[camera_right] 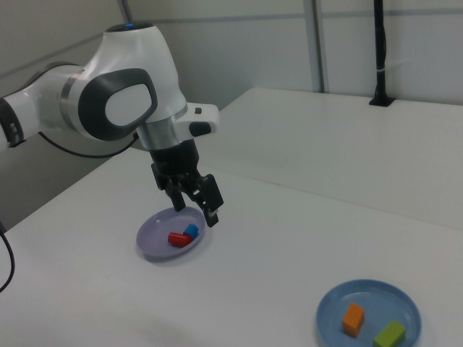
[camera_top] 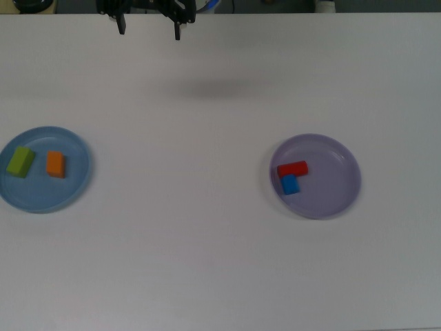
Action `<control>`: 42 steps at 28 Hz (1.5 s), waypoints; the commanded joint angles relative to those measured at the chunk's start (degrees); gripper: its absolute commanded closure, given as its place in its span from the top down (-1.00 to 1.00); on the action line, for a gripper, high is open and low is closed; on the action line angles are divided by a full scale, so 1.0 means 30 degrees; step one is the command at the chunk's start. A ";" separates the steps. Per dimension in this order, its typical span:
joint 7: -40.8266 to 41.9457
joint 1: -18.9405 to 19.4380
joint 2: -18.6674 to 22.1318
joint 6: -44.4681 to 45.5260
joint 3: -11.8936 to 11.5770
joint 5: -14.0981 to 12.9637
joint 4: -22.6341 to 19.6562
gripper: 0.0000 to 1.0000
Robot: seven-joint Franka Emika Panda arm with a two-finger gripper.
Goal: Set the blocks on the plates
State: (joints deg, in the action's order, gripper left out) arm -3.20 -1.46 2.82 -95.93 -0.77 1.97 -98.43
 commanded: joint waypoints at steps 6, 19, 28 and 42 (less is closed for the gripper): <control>-0.0015 -0.0098 -0.0120 -0.0573 0.0198 -0.0423 -0.0235 1.00; -0.0133 -0.0098 -0.0326 -0.0544 0.0198 -0.0219 0.0028 1.00; -0.0162 -0.0303 -0.0910 -0.0807 -0.0007 -0.0248 0.0613 1.00; -0.0133 -0.0274 -0.1204 -0.0836 0.0022 -0.0248 0.0614 1.00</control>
State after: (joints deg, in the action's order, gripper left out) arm -3.39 -2.22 -0.36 -97.56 -0.62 1.72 -97.49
